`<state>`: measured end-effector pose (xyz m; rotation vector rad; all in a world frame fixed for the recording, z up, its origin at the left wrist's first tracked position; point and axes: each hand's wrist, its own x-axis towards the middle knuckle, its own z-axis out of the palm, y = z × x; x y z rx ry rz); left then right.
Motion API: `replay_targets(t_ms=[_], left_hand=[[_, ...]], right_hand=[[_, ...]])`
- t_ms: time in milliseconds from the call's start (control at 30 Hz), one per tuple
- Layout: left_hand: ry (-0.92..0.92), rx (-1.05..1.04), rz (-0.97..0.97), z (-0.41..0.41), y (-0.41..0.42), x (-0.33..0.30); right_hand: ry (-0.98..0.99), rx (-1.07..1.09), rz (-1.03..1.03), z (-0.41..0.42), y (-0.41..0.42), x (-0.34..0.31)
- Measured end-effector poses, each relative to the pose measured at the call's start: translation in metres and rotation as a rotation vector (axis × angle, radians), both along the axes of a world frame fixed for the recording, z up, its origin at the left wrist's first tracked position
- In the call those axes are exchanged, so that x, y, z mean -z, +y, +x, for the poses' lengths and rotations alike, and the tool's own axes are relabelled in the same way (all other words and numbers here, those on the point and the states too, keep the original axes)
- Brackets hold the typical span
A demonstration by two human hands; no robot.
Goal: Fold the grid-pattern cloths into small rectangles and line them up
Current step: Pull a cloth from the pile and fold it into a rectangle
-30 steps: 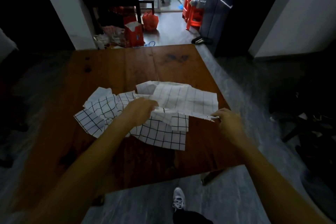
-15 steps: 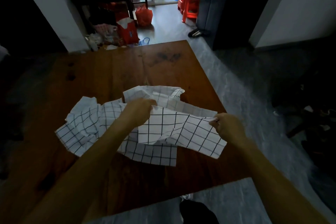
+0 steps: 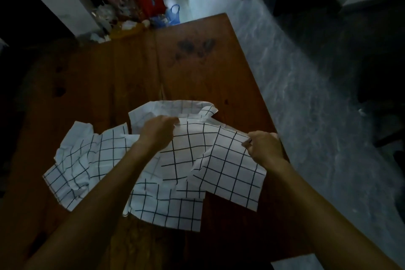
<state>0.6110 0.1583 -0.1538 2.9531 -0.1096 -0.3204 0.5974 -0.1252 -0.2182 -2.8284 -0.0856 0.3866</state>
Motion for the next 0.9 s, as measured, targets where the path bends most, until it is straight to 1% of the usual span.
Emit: replay_targets(t_ms=[133, 300, 367, 500, 600, 733, 800, 900], left_hand=[[-0.024, -0.021, -0.021, 0.004, 0.001, 0.017], [-0.15, -0.02, -0.088, 0.017, -0.007, 0.032], [-0.201, -0.031, -0.096, 0.022, -0.014, 0.034], [-0.252, -0.027, -0.102, 0.02, -0.023, 0.028], [-0.301, 0.051, -0.088, 0.002, -0.024, 0.019], [-0.374, 0.19, -0.132, -0.029, -0.022, 0.018], [-0.393, 0.243, -0.16, -0.047, -0.021, 0.021], [-0.397, 0.24, -0.177, -0.074, -0.017, 0.024]], right_hand=[[-0.102, 0.034, -0.009, 0.001, 0.01, 0.025], [-0.283, 0.055, 0.101, -0.014, 0.028, 0.032], [-0.312, 0.032, 0.141, -0.024, 0.035, 0.031], [-0.281, -0.004, 0.187, -0.053, 0.051, 0.033], [-0.239, -0.006, 0.169, -0.072, 0.062, 0.036], [-0.181, -0.012, 0.139, -0.09, 0.073, 0.038], [-0.118, -0.024, 0.127, -0.1, 0.078, 0.038], [-0.043, -0.012, 0.139, -0.12, 0.085, 0.04]])
